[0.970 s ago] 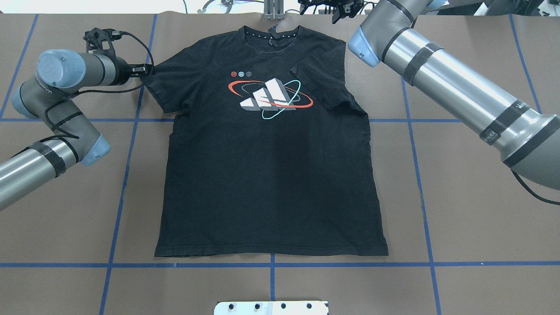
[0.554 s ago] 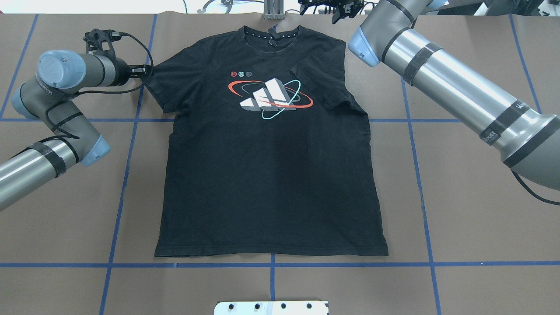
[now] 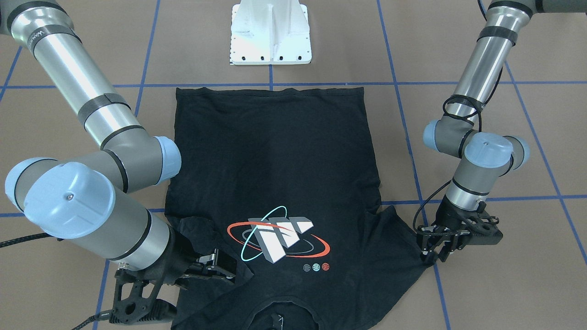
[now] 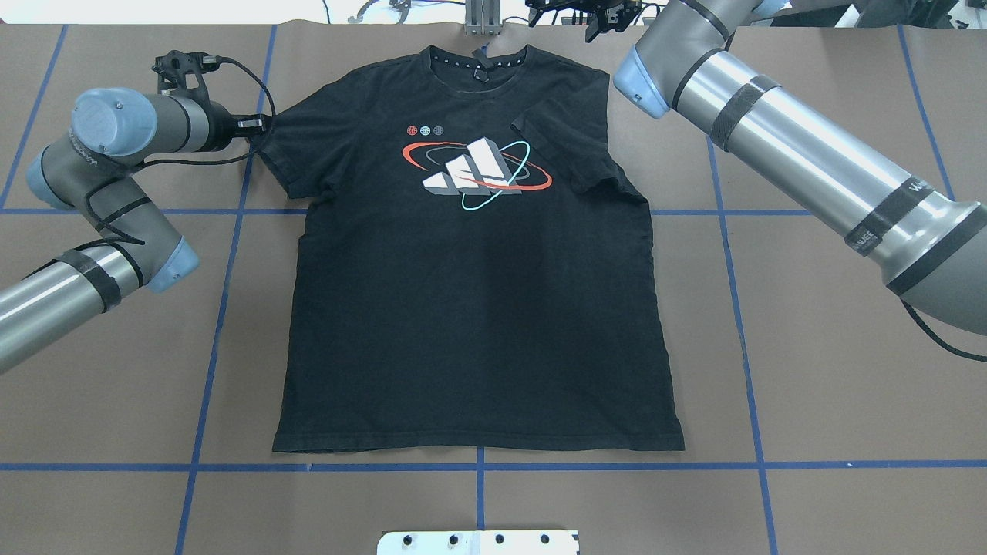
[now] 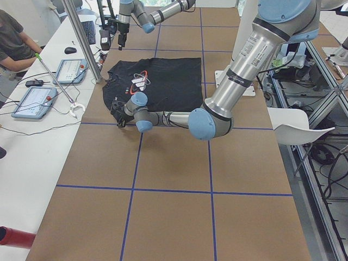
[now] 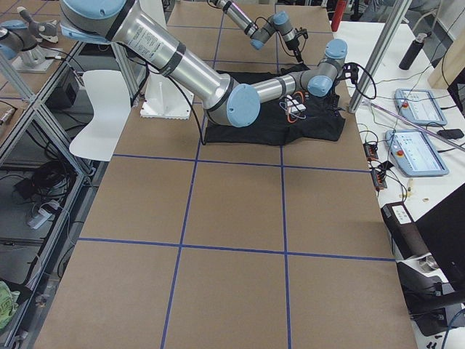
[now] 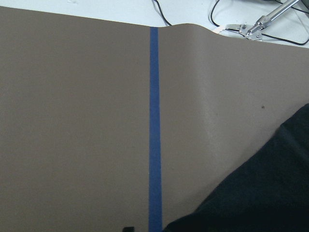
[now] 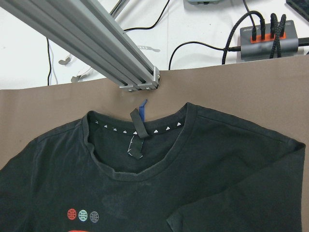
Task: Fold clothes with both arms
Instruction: 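Move the left gripper to the other sleeve while the right gripper withdraws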
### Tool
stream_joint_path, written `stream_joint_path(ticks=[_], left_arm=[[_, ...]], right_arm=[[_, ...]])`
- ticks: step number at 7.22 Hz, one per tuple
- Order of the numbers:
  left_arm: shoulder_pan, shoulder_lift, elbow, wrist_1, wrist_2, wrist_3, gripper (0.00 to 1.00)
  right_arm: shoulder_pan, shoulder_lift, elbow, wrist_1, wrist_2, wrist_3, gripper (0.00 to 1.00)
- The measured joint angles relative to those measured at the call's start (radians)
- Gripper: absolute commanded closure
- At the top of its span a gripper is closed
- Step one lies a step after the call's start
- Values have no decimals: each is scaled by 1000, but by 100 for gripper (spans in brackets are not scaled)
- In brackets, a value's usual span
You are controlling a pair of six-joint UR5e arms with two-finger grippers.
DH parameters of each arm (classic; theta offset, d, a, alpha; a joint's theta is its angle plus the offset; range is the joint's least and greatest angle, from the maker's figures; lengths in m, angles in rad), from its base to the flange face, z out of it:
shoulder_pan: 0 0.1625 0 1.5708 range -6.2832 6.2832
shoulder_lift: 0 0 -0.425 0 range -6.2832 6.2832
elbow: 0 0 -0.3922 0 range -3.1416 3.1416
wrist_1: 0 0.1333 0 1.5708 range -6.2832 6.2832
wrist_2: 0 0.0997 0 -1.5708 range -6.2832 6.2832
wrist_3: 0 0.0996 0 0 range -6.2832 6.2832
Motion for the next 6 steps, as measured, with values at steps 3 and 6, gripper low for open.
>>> stream_joint_path(ticks=[3,6], left_arm=[[2,1,0,1,0,8,44],[0,2,-1,6,-1,28,51]], right_arm=[[0,-2,-1,0,0,-1,0],[0,-2,-1,0,0,-1,0]])
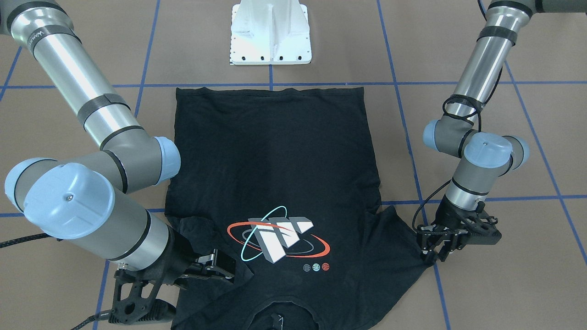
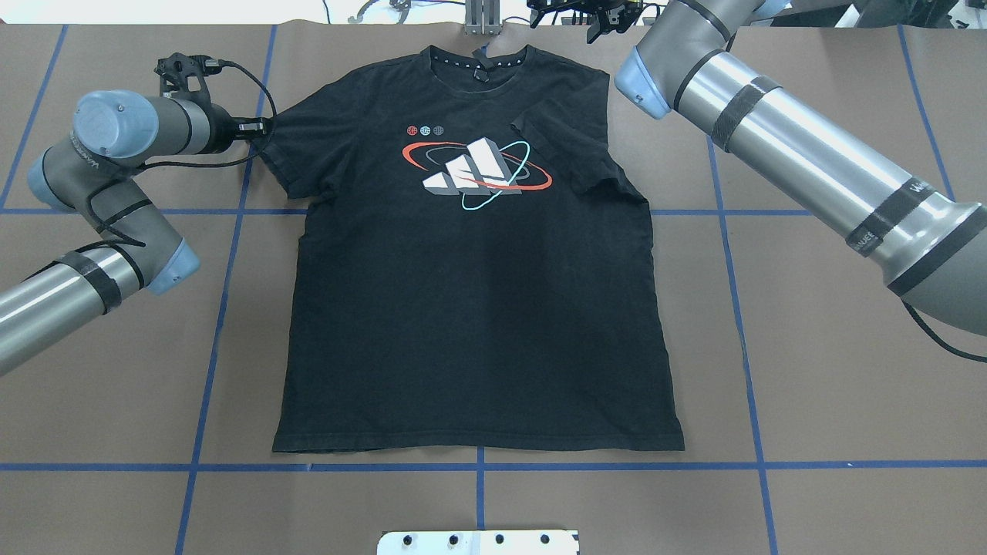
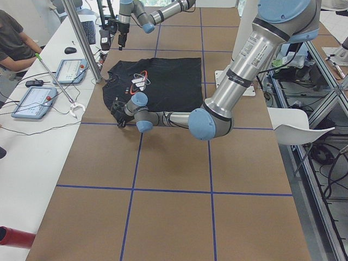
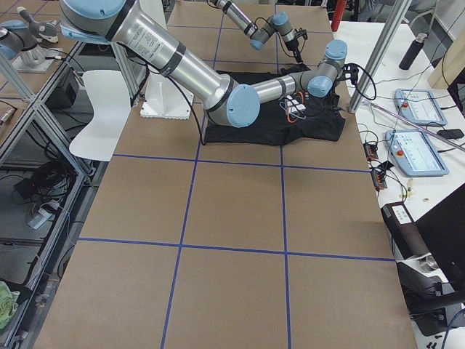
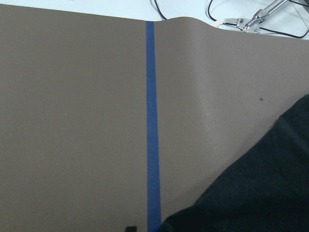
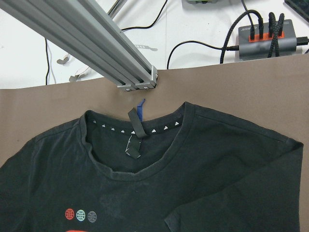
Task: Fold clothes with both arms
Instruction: 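Move the left gripper to the other sleeve while the right gripper withdraws, then grasp the sleeve with the left gripper and fold it inward over the shirt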
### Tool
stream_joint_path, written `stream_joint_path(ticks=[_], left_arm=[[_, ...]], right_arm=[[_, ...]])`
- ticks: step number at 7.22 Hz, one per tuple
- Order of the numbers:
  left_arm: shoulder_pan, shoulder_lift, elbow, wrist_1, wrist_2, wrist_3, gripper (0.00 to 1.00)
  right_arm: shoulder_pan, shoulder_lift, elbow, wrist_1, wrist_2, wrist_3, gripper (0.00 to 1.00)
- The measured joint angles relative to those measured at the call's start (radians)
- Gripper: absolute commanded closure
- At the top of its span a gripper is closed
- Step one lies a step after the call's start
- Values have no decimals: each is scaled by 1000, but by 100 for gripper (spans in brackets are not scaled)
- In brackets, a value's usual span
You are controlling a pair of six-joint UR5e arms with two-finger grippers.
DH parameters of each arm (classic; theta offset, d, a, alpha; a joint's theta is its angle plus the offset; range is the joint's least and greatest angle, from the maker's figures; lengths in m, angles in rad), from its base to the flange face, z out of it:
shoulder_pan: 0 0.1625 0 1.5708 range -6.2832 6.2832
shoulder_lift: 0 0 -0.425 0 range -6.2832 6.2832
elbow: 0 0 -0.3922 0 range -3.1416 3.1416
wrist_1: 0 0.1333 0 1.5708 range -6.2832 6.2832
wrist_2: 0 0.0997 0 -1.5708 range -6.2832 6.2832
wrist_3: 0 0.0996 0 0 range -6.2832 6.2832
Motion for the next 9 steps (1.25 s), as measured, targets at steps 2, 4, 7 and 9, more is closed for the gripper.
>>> stream_joint_path(ticks=[2,4,7,9], left_arm=[[0,0,-2,6,-2,1,63],[-1,-1,-12,35,-5,1,81],[-4,-1,-32,56,-9,1,100],[-13,-1,-74,78,-31,-4,100]], right_arm=[[0,0,0,0,0,0,0],[1,0,0,0,0,0,0],[1,0,0,0,0,0,0],[3,0,0,0,1,0,0]])
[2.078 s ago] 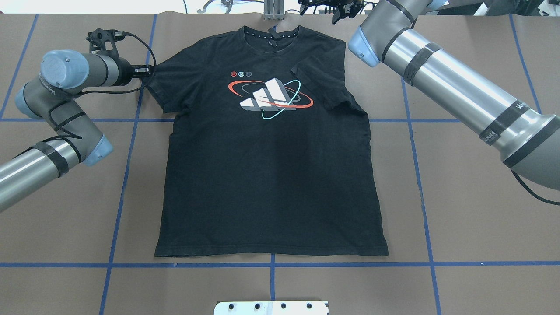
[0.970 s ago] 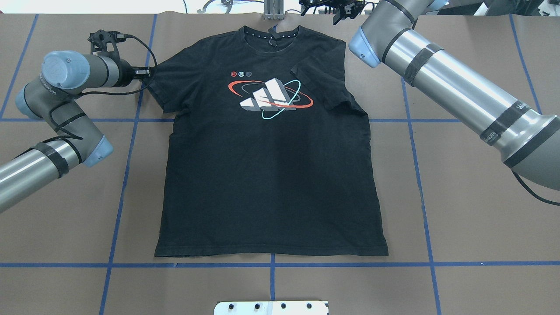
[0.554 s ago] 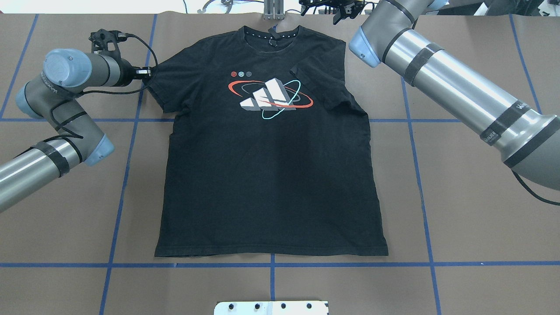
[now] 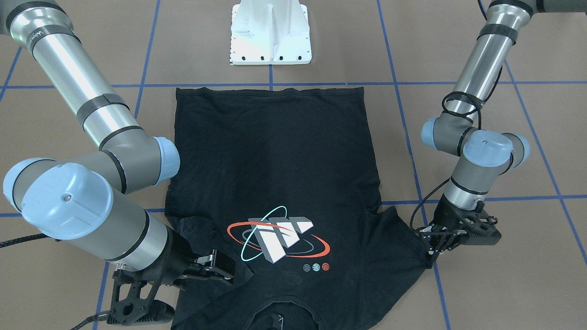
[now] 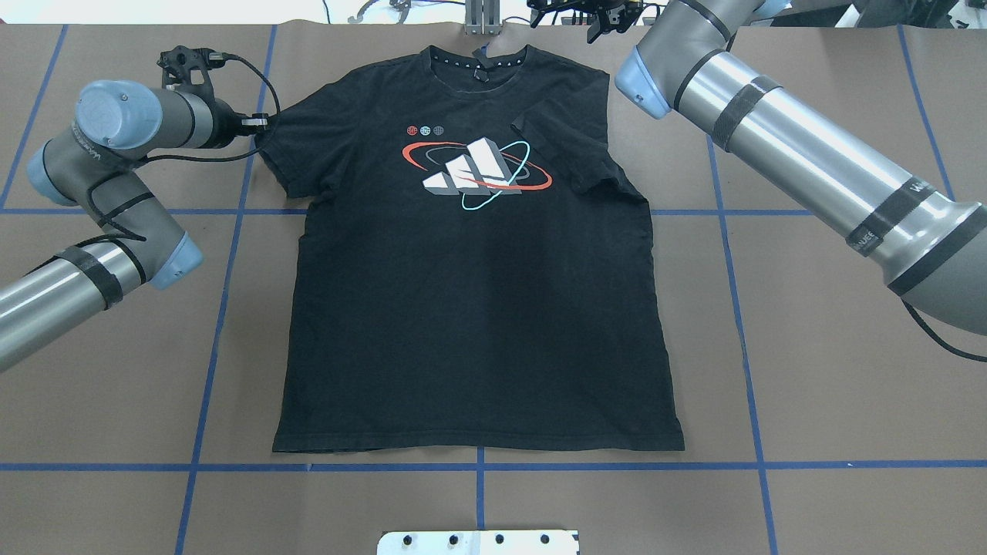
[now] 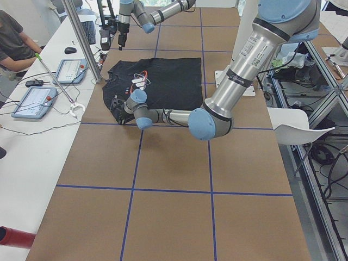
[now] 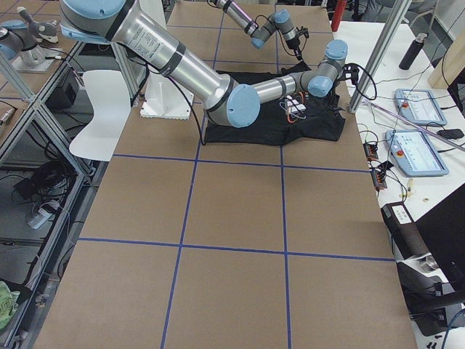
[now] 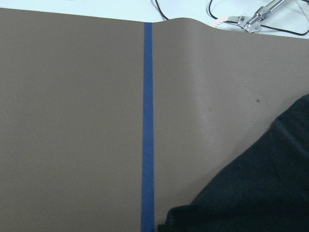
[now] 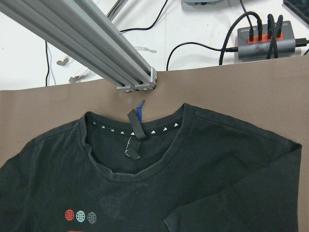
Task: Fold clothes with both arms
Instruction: 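Grasp the sleeve with the left gripper and fold it inward over the shirt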
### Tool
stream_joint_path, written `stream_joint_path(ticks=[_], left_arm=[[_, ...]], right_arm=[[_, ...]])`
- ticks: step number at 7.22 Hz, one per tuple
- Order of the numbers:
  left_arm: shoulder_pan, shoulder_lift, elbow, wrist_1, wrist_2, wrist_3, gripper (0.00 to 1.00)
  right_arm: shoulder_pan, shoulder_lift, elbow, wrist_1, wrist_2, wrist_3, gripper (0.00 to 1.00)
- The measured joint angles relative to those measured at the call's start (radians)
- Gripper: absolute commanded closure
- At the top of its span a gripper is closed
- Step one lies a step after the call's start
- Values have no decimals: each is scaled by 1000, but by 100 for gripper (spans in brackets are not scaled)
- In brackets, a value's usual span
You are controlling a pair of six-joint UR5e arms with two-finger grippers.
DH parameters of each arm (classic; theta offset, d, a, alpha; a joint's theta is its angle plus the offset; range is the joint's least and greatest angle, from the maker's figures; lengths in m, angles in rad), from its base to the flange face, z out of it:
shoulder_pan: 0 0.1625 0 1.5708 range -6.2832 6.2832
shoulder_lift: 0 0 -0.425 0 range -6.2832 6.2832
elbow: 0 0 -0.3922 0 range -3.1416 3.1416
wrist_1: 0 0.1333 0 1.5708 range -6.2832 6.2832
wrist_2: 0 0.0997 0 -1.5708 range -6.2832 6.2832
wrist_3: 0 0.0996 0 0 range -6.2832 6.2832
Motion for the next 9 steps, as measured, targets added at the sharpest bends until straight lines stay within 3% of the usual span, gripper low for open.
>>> stream_joint_path(ticks=[3,5,9], left_arm=[[-1,-25,-110,115,-53,-91,100],[42,-106,-124,183,-73,-219,100],[131,-322,32,188,-65,-447,100]], right_arm=[[3,-2,0,0,1,0,0],[3,-4,1,1,3,0,0],[10,-15,4,3,7,-3,0]])
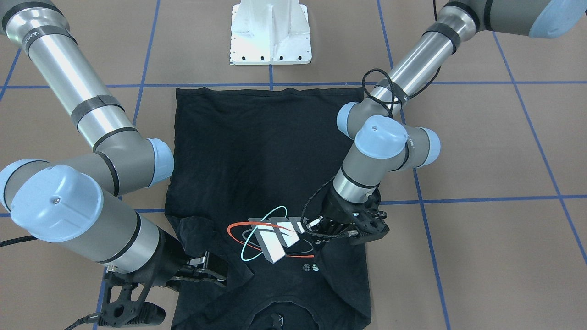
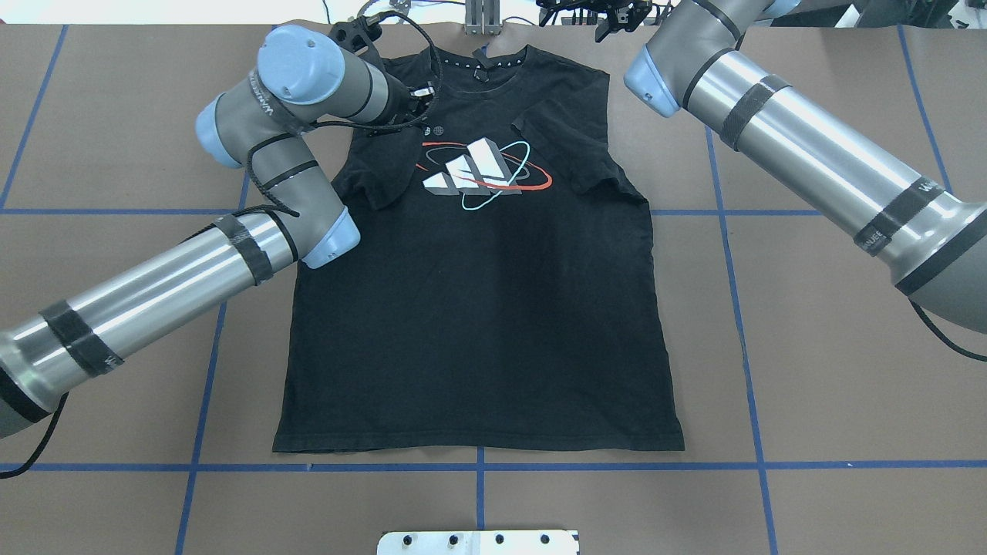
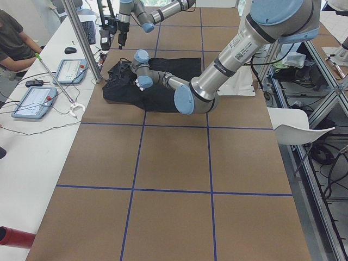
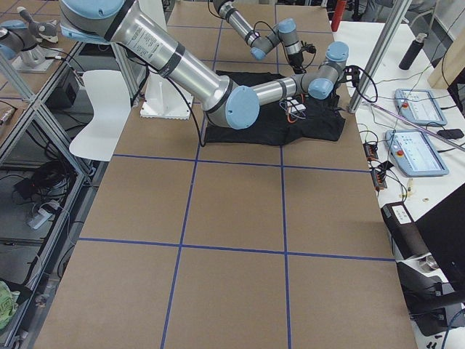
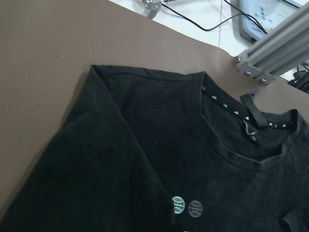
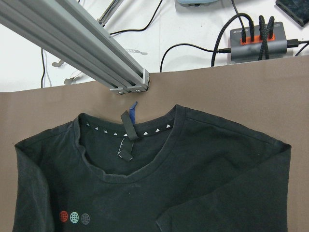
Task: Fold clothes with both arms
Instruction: 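Grasp the sleeve with the left gripper and fold it inward over the shirt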
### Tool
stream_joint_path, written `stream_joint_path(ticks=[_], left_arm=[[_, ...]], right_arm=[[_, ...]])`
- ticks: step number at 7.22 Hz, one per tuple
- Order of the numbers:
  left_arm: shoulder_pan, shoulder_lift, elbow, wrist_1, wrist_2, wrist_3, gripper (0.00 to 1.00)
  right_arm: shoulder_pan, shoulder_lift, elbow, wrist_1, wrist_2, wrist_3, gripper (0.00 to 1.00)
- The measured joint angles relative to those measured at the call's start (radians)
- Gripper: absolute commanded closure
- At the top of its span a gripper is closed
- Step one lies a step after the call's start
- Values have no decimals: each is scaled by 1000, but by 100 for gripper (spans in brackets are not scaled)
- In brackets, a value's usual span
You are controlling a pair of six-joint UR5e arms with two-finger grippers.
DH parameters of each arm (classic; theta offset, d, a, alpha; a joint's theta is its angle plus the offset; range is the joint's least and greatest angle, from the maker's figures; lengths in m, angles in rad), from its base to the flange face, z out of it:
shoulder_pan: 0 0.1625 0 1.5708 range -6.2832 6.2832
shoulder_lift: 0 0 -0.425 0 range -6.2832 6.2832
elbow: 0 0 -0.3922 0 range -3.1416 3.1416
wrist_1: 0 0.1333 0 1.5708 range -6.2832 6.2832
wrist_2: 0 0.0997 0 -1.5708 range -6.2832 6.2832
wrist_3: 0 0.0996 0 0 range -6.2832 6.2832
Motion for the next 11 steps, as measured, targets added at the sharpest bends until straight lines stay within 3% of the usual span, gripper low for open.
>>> stream_joint_path(ticks=[1,2,3,5,7,9,11], left_arm=[[8,-10,11,-7,10,-9,100],[15,-13,16,-11,25,-12,64],[18,-14,17,-14,33,-12,1],[19,-14,5,-16,36,8,1],[13,4,-81,-15,-3,19,1],[5,97,-256,-2,-139,23,1],[-10,276,-493,28,-255,24,1]], right_arm=[[2,-3,0,0,0,-1,0],[2,-4,0,1,0,-1,0],[3,-5,0,1,0,-2,0],[3,-5,0,0,1,-3,0],[13,-16,20,0,77,3,0],[21,-145,187,-2,154,49,0],[21,-314,374,1,207,154,0]])
